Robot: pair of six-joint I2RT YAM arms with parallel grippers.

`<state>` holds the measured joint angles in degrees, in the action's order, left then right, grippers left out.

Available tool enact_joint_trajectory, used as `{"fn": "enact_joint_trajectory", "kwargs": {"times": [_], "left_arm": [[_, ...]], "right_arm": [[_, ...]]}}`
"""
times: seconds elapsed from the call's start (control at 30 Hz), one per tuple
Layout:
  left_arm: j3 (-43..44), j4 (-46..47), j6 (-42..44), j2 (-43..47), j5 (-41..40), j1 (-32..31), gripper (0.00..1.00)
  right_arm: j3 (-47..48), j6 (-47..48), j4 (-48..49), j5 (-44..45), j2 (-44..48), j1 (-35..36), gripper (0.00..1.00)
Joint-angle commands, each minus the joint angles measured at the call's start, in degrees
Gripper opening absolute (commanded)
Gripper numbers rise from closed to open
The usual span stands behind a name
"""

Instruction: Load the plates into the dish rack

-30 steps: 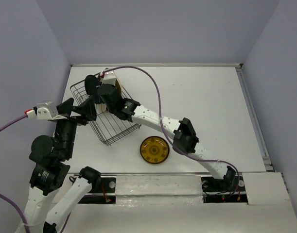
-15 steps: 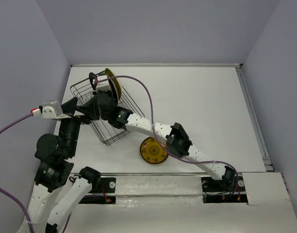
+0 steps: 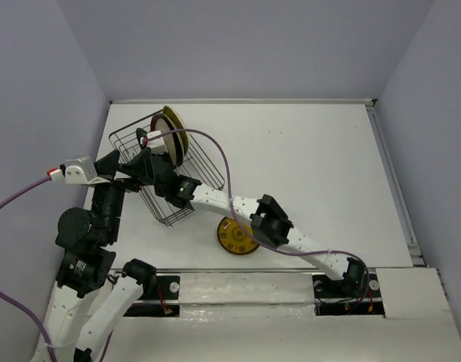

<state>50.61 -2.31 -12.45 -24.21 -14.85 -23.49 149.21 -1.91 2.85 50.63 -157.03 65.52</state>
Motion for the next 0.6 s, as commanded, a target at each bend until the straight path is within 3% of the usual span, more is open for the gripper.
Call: {"fn": "enact_joint_trajectory", "kwargs": {"times": [0.0,0.07,0.1,0.2,0.47,0.57], "left_arm": [[-0.95,3.71,-0.12,-0.23,0.17,0.72,0.99],[-1.13,3.71,-0.12,-0.4,0.17,0.72,0.99],[-1.21,3.71,-0.03,-0.4,-0.09,0.9,0.99],[-1.39,3.71,0.05,-0.67,-0.18,1.25,0.99],[-1.83,3.89,-0.12,-1.72,0.35,2.57,0.99],[-1.92,4.06,-0.38,-2.16,1.05,3.09,0.99]], "right_arm": [[1.44,-2.04,1.98,0.08,-0.47,1.01,0.07],[1.35,-1.87,1.98,-0.53,-0.29,1.02,0.19],[0.65,-1.78,2.07,-0.88,0.58,1.02,0.37],[-1.89,-2.13,2.25,-2.55,3.12,1.02,0.62],[-19.83,-5.81,2.25,-10.46,22.97,1.02,0.65],[-37.59,-8.1,2.25,-14.23,35.41,1.02,0.65]]}}
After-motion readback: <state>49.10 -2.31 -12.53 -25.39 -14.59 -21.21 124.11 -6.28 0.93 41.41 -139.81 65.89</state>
